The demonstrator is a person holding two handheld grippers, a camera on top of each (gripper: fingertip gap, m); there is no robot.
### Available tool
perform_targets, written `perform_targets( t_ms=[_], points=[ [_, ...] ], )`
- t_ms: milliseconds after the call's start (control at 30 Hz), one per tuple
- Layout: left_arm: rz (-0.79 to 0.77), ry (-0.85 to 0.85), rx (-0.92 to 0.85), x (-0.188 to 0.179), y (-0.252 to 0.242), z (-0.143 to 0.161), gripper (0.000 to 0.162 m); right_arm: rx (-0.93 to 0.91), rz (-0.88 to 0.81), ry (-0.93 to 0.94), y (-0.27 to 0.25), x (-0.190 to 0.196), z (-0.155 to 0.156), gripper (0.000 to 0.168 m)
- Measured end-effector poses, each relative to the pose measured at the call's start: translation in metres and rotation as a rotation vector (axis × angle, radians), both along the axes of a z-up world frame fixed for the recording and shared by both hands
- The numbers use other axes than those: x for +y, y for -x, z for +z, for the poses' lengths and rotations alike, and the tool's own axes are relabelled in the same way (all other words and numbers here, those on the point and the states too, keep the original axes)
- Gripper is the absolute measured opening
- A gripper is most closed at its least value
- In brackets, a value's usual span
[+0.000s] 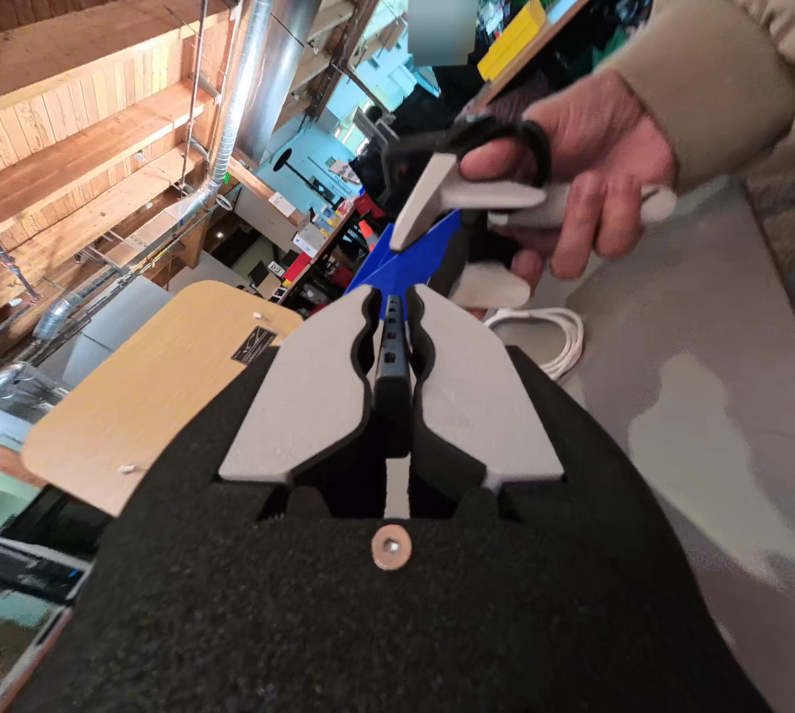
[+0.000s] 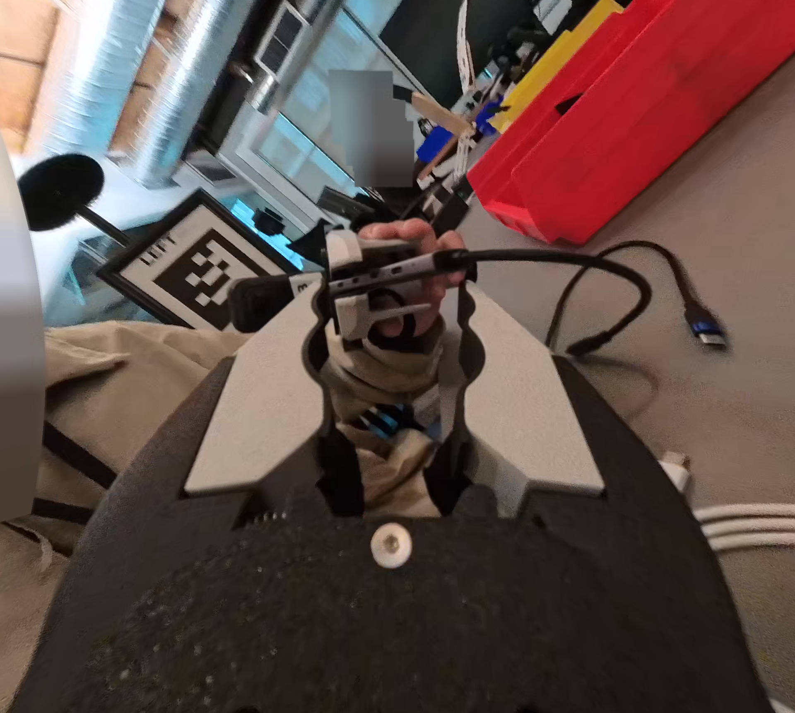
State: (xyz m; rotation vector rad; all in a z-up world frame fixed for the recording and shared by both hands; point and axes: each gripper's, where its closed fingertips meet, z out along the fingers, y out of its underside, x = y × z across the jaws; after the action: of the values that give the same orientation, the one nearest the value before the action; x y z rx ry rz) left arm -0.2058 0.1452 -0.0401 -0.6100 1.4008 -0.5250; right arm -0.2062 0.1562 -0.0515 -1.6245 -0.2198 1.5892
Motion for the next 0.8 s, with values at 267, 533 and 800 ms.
perform_targets(
  t_ms=[267,533,800],
  points=[
    [0.004,0.095,-0.032,-0.001,0.000,0.006,0.012,0.212,-0.002,-0.030,0.007,0.002,0.016,0.025],
    [0.079,0.132,-0.012,0.007,-0.002,-0.002,0.013,0.254,-0.031,-0.025,0.000,0.001,0.020,0.021],
    [0.022,0.156,-0.038,-0.005,0.006,0.006,0.009,0.337,-0.004,0.033,-0.007,0.003,0.018,0.021]
  ],
)
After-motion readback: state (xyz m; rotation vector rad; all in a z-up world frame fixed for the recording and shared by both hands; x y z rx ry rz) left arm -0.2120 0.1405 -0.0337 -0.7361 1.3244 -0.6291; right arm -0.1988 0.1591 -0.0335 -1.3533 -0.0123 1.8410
